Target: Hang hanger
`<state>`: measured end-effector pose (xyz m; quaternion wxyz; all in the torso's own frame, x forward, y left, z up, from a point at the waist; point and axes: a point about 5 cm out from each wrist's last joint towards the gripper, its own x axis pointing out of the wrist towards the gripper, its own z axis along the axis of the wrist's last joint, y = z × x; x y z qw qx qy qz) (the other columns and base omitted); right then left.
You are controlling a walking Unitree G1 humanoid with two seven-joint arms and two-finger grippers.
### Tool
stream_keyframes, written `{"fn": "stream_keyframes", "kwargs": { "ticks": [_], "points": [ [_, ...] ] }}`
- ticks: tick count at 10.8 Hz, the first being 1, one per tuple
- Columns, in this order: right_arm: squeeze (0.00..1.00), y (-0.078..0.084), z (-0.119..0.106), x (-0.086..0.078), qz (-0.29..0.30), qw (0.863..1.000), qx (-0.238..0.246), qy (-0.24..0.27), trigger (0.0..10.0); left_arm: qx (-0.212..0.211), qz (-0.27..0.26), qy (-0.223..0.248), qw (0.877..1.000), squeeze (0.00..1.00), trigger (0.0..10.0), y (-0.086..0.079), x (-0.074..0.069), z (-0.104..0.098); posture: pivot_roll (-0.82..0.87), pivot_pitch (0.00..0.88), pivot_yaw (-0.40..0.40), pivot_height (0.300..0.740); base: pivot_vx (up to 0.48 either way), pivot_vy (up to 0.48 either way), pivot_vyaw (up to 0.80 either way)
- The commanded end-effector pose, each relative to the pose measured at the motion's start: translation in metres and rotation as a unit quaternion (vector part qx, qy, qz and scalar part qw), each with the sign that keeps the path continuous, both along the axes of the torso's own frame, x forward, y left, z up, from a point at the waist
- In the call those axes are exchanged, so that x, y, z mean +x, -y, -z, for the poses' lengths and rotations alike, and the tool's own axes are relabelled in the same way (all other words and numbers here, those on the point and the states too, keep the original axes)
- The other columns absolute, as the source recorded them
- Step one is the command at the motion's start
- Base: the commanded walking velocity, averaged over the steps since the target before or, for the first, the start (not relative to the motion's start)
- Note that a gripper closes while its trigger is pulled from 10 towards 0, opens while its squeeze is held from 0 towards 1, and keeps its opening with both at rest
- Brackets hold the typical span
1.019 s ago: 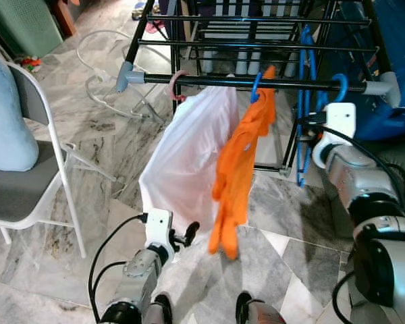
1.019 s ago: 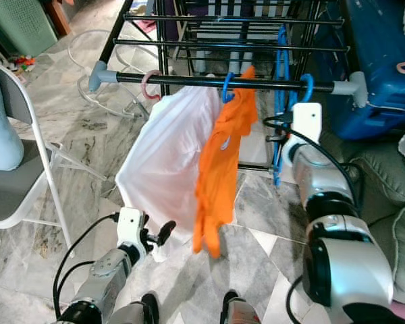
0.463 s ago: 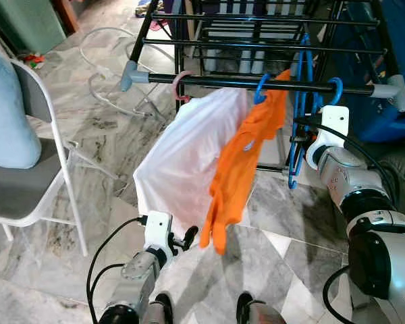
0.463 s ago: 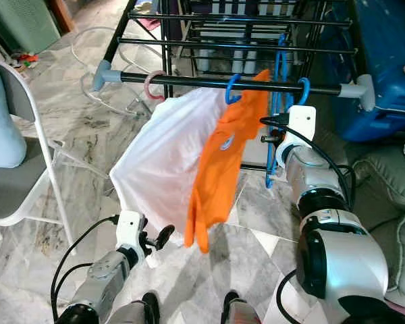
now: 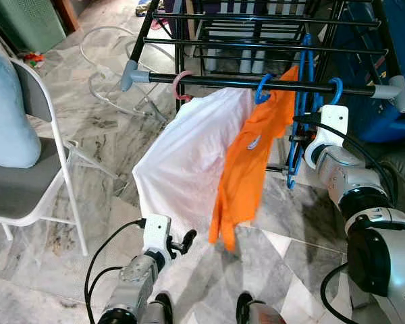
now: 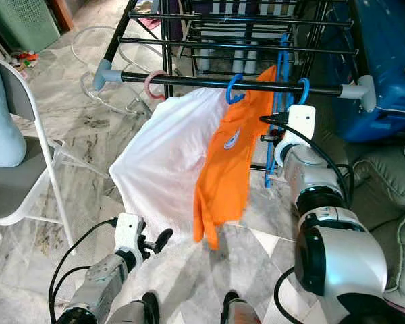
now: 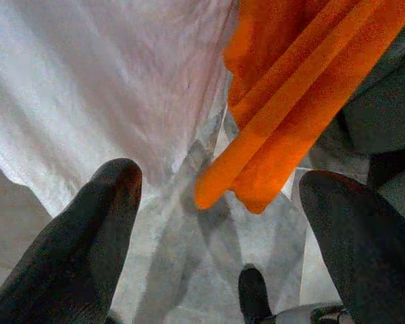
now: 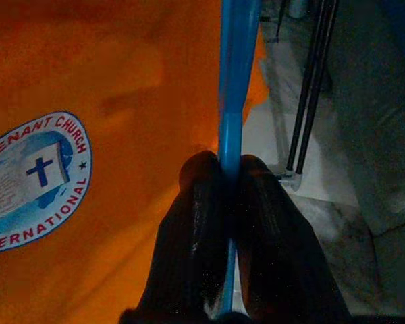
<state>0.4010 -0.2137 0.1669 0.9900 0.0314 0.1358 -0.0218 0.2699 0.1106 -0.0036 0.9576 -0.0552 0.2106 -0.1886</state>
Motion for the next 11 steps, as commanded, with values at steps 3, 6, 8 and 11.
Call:
{"fn": "stream_keyframes", "kwargs": {
  "ticks": [3, 6, 8, 11],
  "points": [
    [0.00, 0.005, 0.024, -0.009, 0.015, 0.999, 0.023, -0.046, 10.0, 0.012, 0.009, -0.011, 1.000, 0.00, 10.0, 0.000, -0.001, 0.002, 0.02, 0.250, 0.055, 0.740, 0.000, 0.000, 0.00],
    [1.00, 0.008, 0.023, -0.009, 0.018, 0.998, 0.037, -0.039, 10.0, 0.015, 0.012, -0.013, 1.000, 0.00, 10.0, 0.000, -0.001, 0.002, 0.03, 0.247, 0.058, 0.740, 0.000, 0.000, 0.00],
    [1.00, 0.010, 0.023, -0.010, 0.014, 0.999, 0.022, -0.028, 10.0, 0.016, 0.011, -0.014, 1.000, 0.00, 10.0, 0.000, -0.001, 0.002, 0.03, 0.248, 0.057, 0.740, 0.000, 0.000, 0.00],
    [1.00, 0.020, 0.013, -0.015, -0.003, 0.998, -0.035, 0.054, 10.0, 0.016, 0.009, -0.015, 1.000, 0.00, 10.0, -0.001, -0.002, 0.003, 0.03, 0.244, 0.056, 0.740, 0.000, 0.000, 0.00]
  ]
}}
